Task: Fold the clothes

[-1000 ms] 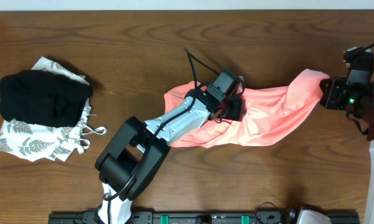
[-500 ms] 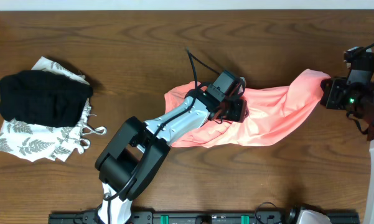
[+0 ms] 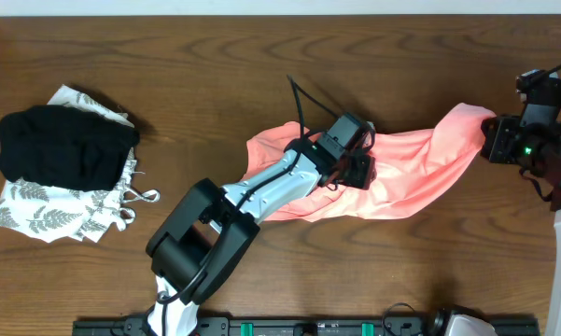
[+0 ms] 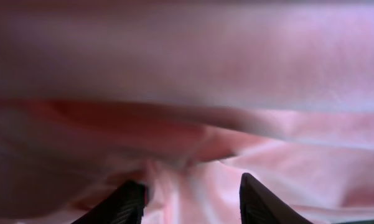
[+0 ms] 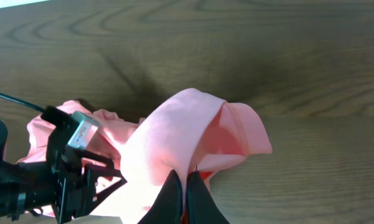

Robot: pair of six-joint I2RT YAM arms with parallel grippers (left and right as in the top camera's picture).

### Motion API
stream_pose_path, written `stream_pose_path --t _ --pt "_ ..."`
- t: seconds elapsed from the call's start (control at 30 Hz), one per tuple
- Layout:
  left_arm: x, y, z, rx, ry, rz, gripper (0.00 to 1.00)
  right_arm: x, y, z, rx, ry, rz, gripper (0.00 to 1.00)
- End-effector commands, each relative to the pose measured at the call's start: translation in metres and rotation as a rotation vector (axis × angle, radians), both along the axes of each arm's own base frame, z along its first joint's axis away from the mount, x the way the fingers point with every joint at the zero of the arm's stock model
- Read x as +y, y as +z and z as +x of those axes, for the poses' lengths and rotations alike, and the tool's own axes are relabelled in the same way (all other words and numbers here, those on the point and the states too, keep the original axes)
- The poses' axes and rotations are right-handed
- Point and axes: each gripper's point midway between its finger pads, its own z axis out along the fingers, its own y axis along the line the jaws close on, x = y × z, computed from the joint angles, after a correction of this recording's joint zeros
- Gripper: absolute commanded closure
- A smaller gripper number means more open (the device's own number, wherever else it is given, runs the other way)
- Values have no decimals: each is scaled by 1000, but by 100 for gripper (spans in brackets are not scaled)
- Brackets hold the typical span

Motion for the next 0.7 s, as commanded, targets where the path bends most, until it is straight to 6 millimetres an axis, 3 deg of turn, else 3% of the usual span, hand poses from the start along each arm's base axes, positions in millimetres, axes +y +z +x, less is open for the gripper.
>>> stream_pose_path --t 0.0,0.33,0.5,0.67 --pt "12 -9 8 -48 21 66 49 1 8 2 -18 -9 8 99" --pt "2 -5 7 -47 3 19 48 1 8 3 -19 -9 8 99" --pt "-2 -16 1 4 0 2 48 1 8 3 -19 -9 8 99" --pt "-4 -19 -2 23 -17 -7 61 1 8 3 -22 -9 7 99"
